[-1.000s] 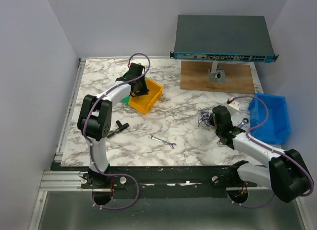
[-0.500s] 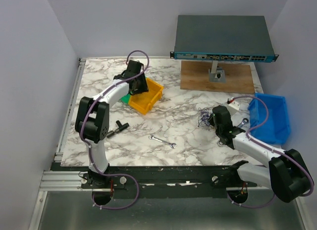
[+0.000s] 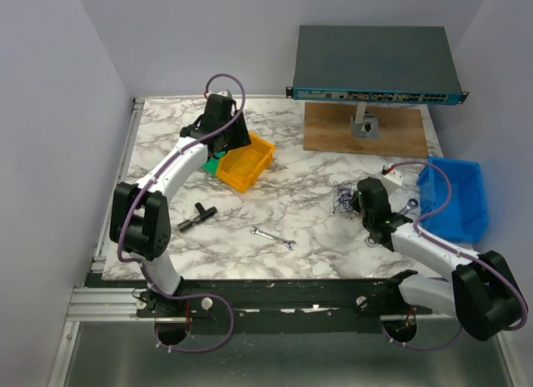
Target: Untangle the cables
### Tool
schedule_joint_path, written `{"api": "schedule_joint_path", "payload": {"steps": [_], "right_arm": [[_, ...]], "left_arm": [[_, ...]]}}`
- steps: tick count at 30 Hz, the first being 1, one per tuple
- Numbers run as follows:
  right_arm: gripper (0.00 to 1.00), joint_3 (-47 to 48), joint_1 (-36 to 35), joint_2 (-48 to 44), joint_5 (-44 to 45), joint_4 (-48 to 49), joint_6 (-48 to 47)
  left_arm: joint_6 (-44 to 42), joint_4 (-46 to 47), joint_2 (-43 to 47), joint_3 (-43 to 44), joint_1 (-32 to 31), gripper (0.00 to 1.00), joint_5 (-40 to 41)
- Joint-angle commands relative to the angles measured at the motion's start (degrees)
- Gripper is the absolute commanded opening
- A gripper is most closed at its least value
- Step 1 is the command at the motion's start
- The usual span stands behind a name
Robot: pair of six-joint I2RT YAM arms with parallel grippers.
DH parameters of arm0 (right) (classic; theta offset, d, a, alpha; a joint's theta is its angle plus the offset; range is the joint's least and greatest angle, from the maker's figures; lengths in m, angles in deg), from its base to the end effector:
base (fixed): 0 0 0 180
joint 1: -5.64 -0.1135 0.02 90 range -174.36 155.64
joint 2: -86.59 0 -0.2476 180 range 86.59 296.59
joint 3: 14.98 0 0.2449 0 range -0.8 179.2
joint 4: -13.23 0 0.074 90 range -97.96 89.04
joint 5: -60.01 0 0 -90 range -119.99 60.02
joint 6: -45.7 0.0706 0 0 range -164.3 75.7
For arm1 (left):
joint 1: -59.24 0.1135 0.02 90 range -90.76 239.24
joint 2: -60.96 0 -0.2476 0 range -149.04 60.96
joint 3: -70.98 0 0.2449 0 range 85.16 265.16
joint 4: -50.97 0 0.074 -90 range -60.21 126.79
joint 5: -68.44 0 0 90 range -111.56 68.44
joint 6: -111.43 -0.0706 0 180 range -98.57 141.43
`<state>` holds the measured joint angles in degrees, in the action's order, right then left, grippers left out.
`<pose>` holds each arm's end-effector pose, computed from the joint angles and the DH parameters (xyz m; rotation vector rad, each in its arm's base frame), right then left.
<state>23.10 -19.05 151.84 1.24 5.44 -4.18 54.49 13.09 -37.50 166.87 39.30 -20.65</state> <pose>0.2373 0.0688 0.1495 0.5744 2.0033 0.0892 0.3868 -0.1391 0.2536 -0.2735 2.3042 -0.4614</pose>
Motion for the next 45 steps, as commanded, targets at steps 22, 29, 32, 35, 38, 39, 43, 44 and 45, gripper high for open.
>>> {"api": "schedule_joint_path", "payload": {"steps": [22, 29, 32, 35, 38, 39, 43, 44, 45], "right_arm": [[0.3, -0.2, -0.2, 0.6, -0.1, 0.5, -0.5], [0.3, 0.0, -0.2, 1.4, -0.3, 0.7, -0.5], [0.3, 0.0, -0.2, 1.3, -0.1, 0.5, -0.4], [0.3, -0.1, -0.2, 1.2, 0.1, 0.7, -0.4], [0.3, 0.0, -0.2, 1.3, 0.0, 0.7, -0.4], [0.3, 0.0, -0.2, 1.5, -0.1, 0.8, -0.4], [0.3, 0.3, -0.2, 1.6, 0.1, 0.4, -0.5], [0.3, 0.2, -0.2, 1.5, 0.3, 0.4, -0.4], [0.3, 0.1, -0.2, 1.3, 0.2, 0.5, -0.3]], "left_arm": [[-3.7, -10.3, -17.6, 13.2, -1.0, 0.0, 7.2], [-6.4, -32.0, -35.0, 36.1, -2.5, 0.0, 12.2], [-7.6, -33.2, -36.6, 39.5, -3.2, 0.0, 13.0], [-9.6, -33.0, -36.7, 39.3, -3.6, 0.0, 13.4], [-10.4, -33.6, -35.9, 39.3, -3.7, 0.02, 13.8], [-10.4, -33.6, -34.9, 38.3, -3.8, 0.05, 14.5], [-10.9, -28.8, -26.0, 30.5, -4.1, 0.23, 15.7], [-10.8, -28.7, -24.5, 29.7, -4.1, 0.29, 15.5], [-10.6, -29.0, -23.2, 29.3, -4.0, 0.32, 15.4]]}}
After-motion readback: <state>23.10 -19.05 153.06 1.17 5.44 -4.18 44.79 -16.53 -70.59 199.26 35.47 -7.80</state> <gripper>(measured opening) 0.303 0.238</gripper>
